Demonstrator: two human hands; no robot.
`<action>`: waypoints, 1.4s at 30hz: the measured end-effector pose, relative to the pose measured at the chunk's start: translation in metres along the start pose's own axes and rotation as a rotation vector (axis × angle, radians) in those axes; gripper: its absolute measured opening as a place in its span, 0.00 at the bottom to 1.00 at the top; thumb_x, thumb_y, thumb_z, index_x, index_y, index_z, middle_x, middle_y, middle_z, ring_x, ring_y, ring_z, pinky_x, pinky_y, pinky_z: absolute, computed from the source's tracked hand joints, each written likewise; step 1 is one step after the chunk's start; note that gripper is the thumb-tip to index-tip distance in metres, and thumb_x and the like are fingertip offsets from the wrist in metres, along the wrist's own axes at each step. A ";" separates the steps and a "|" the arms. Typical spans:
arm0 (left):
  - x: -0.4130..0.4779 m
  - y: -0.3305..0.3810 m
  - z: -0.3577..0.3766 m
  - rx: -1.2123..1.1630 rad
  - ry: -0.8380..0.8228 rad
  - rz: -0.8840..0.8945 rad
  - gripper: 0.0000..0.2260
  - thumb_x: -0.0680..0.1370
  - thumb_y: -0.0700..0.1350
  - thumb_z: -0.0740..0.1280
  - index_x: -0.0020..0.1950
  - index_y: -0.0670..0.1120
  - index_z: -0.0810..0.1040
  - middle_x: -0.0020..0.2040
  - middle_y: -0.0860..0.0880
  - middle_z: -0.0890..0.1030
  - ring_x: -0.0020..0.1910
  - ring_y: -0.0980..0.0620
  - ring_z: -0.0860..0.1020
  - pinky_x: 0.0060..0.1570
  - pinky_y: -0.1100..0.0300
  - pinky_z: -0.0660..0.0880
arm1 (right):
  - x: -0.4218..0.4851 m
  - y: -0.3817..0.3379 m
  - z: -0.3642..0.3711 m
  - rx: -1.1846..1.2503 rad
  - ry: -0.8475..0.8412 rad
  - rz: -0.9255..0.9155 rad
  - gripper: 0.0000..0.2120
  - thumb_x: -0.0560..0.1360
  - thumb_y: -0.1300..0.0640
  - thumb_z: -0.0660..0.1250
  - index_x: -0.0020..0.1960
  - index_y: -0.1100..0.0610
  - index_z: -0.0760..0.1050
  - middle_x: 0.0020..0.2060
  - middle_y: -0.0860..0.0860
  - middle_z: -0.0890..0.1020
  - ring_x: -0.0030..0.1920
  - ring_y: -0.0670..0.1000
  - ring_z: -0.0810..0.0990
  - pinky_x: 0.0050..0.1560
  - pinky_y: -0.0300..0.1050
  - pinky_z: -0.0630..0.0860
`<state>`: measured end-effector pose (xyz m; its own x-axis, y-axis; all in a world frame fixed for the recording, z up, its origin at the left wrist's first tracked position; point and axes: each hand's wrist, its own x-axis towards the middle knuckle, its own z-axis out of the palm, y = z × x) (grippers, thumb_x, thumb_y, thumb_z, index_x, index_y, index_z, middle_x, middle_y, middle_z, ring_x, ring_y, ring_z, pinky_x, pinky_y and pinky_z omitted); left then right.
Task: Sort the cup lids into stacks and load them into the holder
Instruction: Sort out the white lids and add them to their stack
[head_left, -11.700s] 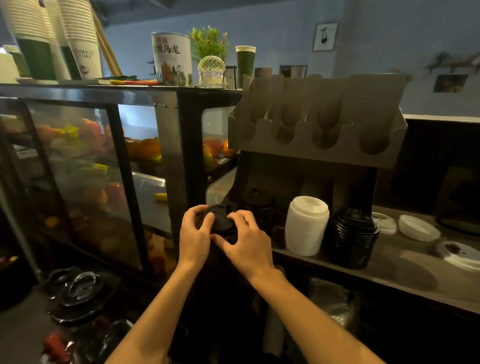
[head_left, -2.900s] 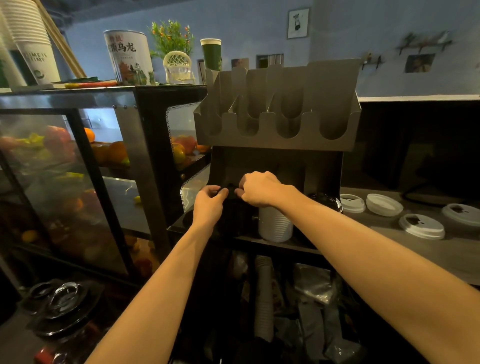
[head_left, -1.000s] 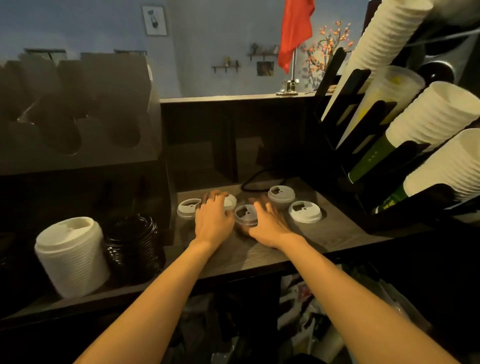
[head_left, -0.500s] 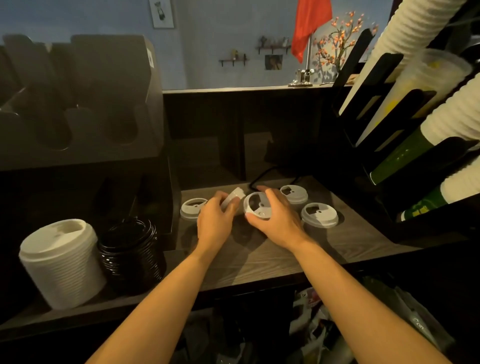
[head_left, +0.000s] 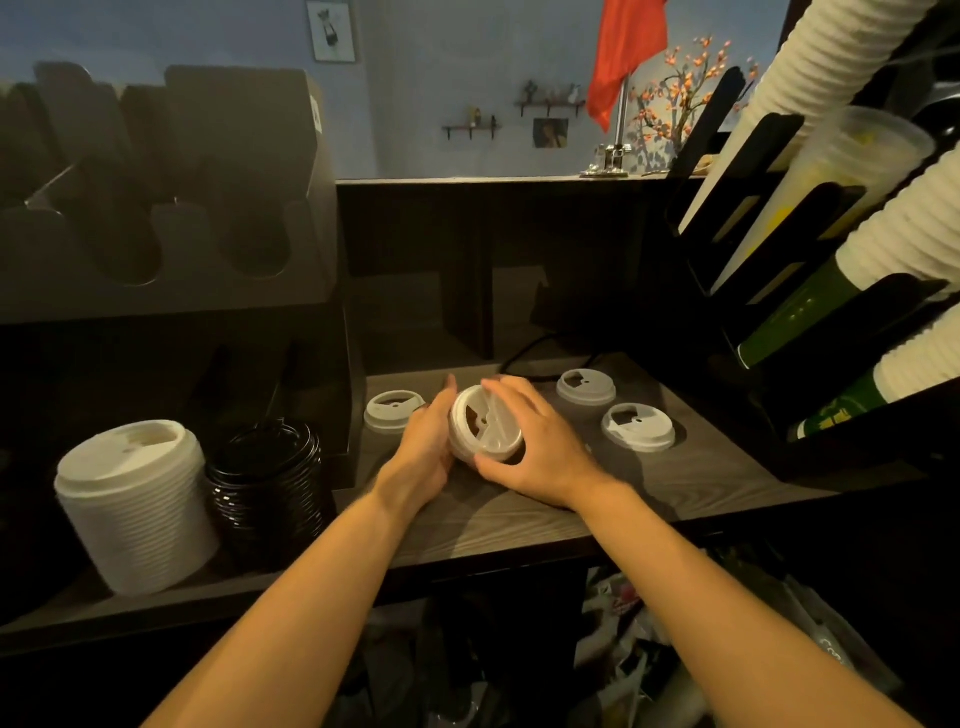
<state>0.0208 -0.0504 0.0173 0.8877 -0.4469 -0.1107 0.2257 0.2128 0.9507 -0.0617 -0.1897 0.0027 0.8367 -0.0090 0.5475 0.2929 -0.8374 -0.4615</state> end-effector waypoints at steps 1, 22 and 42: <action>0.000 0.000 0.000 -0.010 -0.018 -0.015 0.23 0.85 0.58 0.58 0.55 0.40 0.83 0.50 0.41 0.86 0.49 0.45 0.85 0.53 0.51 0.79 | 0.000 0.000 -0.001 -0.013 -0.020 -0.010 0.41 0.70 0.51 0.77 0.78 0.52 0.63 0.73 0.47 0.66 0.70 0.37 0.60 0.66 0.25 0.55; 0.000 0.003 -0.003 -0.158 -0.282 -0.032 0.14 0.83 0.45 0.62 0.66 0.42 0.79 0.59 0.42 0.84 0.56 0.47 0.82 0.62 0.53 0.76 | 0.007 0.018 -0.002 0.222 0.110 0.284 0.43 0.64 0.35 0.76 0.73 0.44 0.63 0.67 0.42 0.72 0.65 0.44 0.73 0.64 0.50 0.76; 0.001 -0.005 0.002 -0.127 -0.251 0.031 0.12 0.85 0.44 0.59 0.57 0.42 0.81 0.46 0.44 0.85 0.48 0.47 0.82 0.56 0.51 0.77 | 0.007 0.019 -0.003 0.044 0.190 0.204 0.44 0.69 0.45 0.79 0.79 0.48 0.61 0.68 0.45 0.70 0.66 0.43 0.68 0.59 0.41 0.72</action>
<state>0.0201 -0.0536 0.0132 0.7714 -0.6363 0.0083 0.2625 0.3301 0.9067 -0.0522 -0.2075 -0.0001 0.7798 -0.2812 0.5593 0.1507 -0.7828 -0.6037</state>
